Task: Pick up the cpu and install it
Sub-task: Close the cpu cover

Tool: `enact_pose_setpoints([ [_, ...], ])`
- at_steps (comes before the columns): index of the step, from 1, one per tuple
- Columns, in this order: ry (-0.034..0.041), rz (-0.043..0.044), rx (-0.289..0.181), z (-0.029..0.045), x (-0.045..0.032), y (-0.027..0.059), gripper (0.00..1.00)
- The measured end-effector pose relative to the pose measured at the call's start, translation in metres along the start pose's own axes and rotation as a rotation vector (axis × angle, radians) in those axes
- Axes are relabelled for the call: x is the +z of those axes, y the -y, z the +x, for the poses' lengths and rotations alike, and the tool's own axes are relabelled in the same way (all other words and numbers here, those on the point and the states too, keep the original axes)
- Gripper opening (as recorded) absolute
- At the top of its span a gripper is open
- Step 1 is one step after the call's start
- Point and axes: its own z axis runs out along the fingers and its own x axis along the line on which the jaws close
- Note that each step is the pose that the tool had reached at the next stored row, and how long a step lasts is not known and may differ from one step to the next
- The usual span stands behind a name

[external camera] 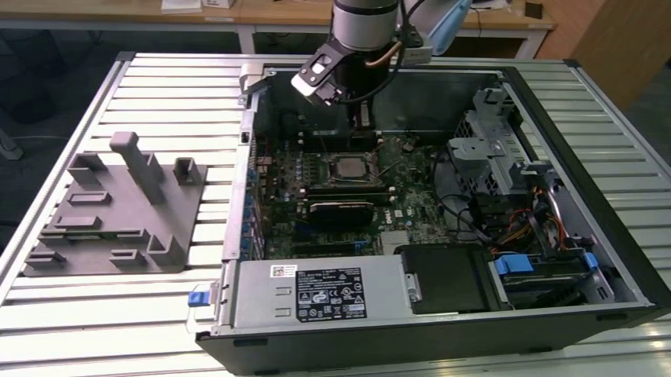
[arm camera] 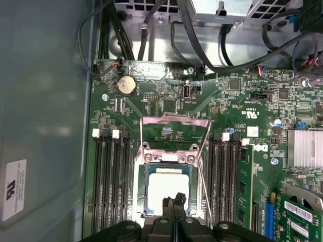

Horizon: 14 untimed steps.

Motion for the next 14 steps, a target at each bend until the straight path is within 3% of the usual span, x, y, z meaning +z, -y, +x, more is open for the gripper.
enact_pose_setpoints([
  [8,0.0001,0.0000,0.000,-0.0002,-0.0069,-0.0003,0.11],
  [14,0.0000,-0.0001,0.000,-0.0002,-0.0071,-0.0003,0.11],
])
